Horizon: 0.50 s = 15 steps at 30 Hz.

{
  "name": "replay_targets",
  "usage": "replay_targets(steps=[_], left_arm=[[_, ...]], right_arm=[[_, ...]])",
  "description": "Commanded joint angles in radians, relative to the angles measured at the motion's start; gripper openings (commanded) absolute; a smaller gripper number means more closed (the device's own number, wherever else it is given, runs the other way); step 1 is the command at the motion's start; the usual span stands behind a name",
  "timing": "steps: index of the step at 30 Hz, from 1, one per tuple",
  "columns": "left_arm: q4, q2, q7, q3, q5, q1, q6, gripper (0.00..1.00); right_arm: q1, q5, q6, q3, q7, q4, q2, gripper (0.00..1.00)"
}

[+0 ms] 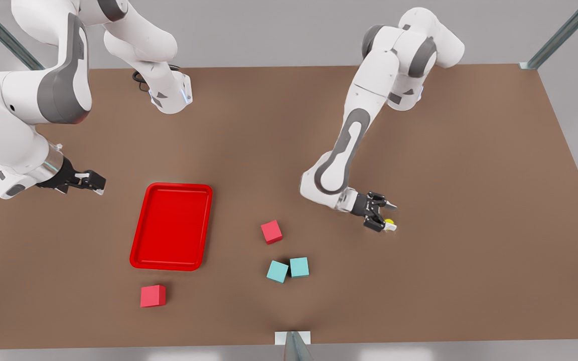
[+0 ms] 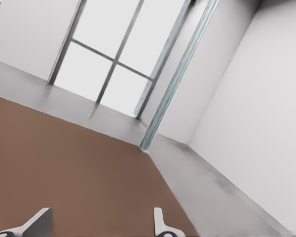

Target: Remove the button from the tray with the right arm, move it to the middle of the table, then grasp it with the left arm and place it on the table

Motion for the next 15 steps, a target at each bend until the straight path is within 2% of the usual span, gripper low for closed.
replay_targets(steps=[1, 2, 3, 4, 5, 6, 7, 8, 9, 10, 15], left_arm=[[0.136, -0.117, 1.958, 0.025, -0.481, -0.002, -0.212, 1.00], [0.290, -0.117, 2.270, 0.143, -0.836, 0.030, -0.246, 1.00], [0.351, -0.117, 2.558, 0.246, -1.170, 0.113, -0.264, 1.00], [0.408, -0.117, 2.830, 0.259, -1.313, 0.237, -0.318, 1.00], [0.497, -0.128, 2.908, 0.262, -1.307, 0.275, -0.350, 1.00], [0.494, -0.223, 2.905, 0.242, -1.271, 0.311, -0.349, 1.00], [0.459, -0.319, 2.905, 0.124, -1.167, 0.375, -0.345, 1.00], [0.347, -0.445, 2.901, 0.003, -1.047, 0.424, -0.286, 1.00], [0.210, -0.562, 2.904, -0.001, -1.040, 0.438, -0.192, 1.00], [0.161, -0.588, 2.911, -0.004, -1.040, 0.449, -0.155, 1.00], [0.155, -0.588, 2.913, -0.021, -1.040, 0.452, -0.154, 1.00]], right_arm=[[0.004, 0.000, -0.002, 0.001, -0.002, 0.000, -0.001, 1.00], [-0.002, 0.002, -0.002, 0.001, -0.002, 0.000, -0.001, 1.00], [-0.004, 0.002, -0.002, 0.001, -0.002, 0.000, -0.001, 1.00], [-0.004, 0.002, -0.002, 0.001, -0.002, 0.000, -0.001, 1.00], [-0.001, 0.002, -0.002, 0.001, -0.002, 0.000, -0.001, 1.00], [-0.002, 0.002, -0.003, 0.001, -0.002, 0.000, -0.001, 1.00], [0.004, 0.002, -0.003, 0.001, -0.002, 0.000, -0.001, 1.00], [0.002, 0.002, -0.003, 0.002, -0.002, 0.000, -0.001, 1.00], [-0.001, 0.002, -0.003, 0.001, -0.002, 0.000, -0.001, 1.00], [0.004, 0.000, -0.003, 0.001, 0.000, 0.000, -0.001, 1.00], [0.005, 0.000, -0.003, 0.001, 0.001, -0.001, -0.001, 1.00]])
